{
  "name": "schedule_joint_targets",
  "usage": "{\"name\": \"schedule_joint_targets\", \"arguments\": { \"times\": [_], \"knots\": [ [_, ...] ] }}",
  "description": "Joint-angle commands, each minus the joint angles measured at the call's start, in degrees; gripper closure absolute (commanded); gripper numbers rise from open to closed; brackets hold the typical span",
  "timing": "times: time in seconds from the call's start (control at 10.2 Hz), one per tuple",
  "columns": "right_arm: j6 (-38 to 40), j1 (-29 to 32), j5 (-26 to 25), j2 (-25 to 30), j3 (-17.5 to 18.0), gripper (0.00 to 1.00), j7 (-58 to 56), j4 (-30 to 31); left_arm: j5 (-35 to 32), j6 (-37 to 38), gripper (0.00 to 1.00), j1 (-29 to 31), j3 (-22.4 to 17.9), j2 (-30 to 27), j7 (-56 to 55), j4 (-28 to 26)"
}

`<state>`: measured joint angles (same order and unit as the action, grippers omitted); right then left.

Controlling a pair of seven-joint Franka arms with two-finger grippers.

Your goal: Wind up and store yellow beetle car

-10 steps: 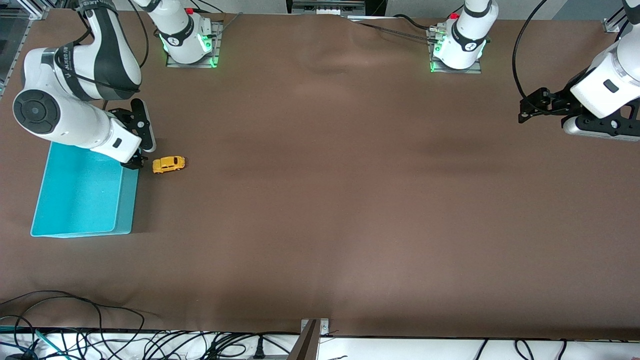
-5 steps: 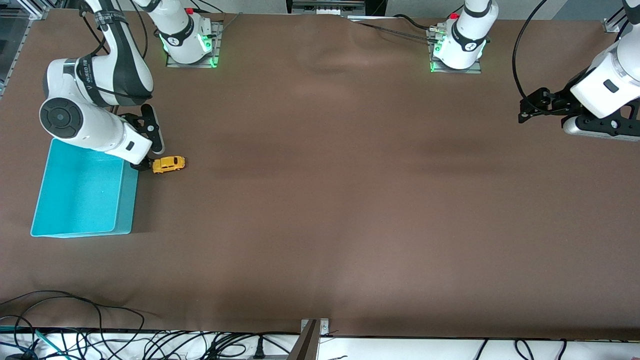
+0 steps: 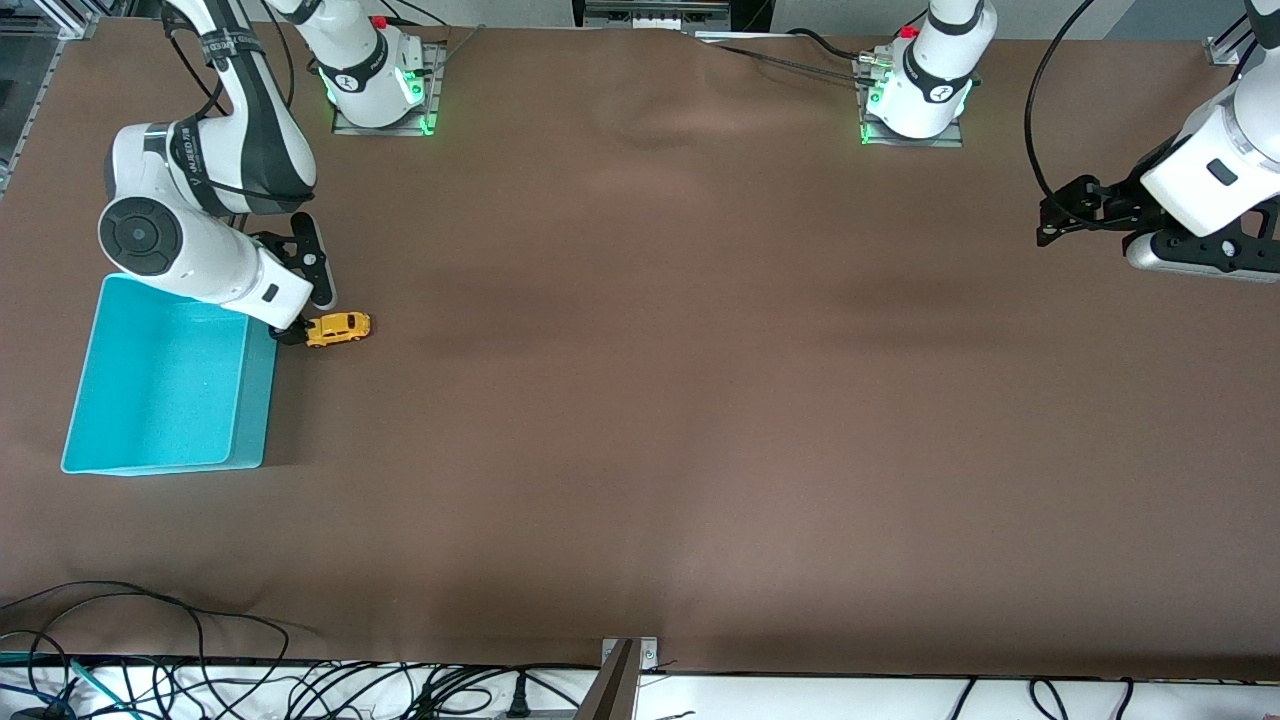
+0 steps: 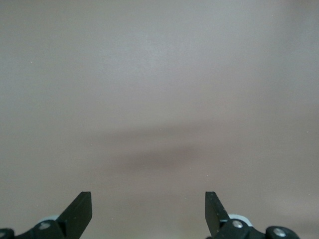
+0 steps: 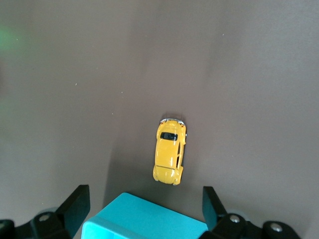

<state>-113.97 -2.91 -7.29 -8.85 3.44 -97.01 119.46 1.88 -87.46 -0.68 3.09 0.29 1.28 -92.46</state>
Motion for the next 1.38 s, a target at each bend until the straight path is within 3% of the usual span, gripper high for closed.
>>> {"name": "schedule_joint_targets", "arguments": {
  "times": [0.0, 1.28],
  "knots": [
    [-1.5, 0.7, -1.1, 0.5, 0.6, 0.00, 0.0, 1.2, -0.3, 1.1, 0.00, -0.1, 0.0, 0.2, -0.6, 1.1],
    [-3.1, 1.0, -1.2, 0.7, 0.6, 0.00, 0.0, 3.6, -0.3, 1.1, 0.00, -0.1, 0.0, 0.2, -0.6, 1.1]
  ]
}}
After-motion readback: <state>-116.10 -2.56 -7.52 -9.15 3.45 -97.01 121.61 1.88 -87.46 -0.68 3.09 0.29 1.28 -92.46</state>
